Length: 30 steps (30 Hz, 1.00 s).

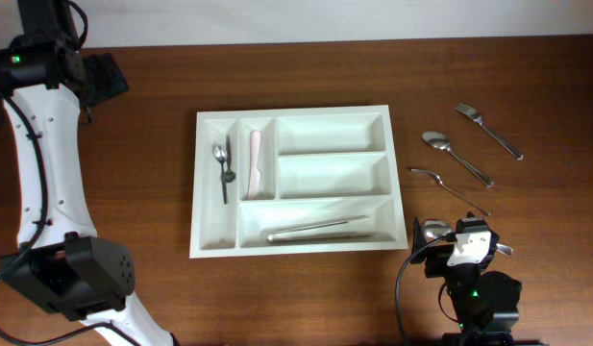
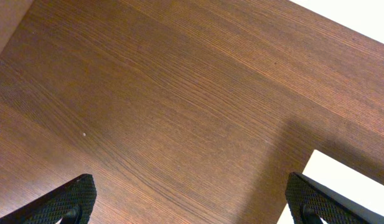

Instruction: Pack container

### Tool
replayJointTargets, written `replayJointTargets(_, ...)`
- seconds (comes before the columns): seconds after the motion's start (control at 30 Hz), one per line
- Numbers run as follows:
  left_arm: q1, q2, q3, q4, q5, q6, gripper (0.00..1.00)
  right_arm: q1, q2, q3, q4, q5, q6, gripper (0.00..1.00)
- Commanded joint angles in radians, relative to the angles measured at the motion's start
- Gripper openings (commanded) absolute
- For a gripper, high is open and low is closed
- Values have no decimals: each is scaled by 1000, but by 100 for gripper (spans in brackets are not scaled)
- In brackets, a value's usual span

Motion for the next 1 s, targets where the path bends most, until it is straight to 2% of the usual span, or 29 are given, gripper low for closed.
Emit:
replayJointTargets(0.0, 2, -5, 8, -4, -8, -3, 99, 9, -11, -9, 1, -8, -2, 99)
replayJointTargets(0.37, 2, -5, 8, -4, -8, -3, 99, 9, -11, -9, 4, -9, -2, 99)
replayJointTargets(0.5, 2, -5, 8, -4, -8, -3, 99, 9, -11, -9, 39, 49, -3, 99)
replayJointTargets(0.63, 2, -5, 8, -4, -8, -3, 99, 9, -11, 11, 134, -6, 61, 99)
replayJointTargets(0.7, 2, -5, 8, -4, -8, -3, 99, 9, -11, 45, 129, -10, 116, 99)
replayJointTargets(0.8, 2, -5, 8, -4, -8, -3, 99, 9, -11, 131, 51, -29, 127, 99)
replayJointTargets(0.97, 2, -5, 8, -4, -8, -3, 99, 9, 26, 370, -199, -25, 100, 99)
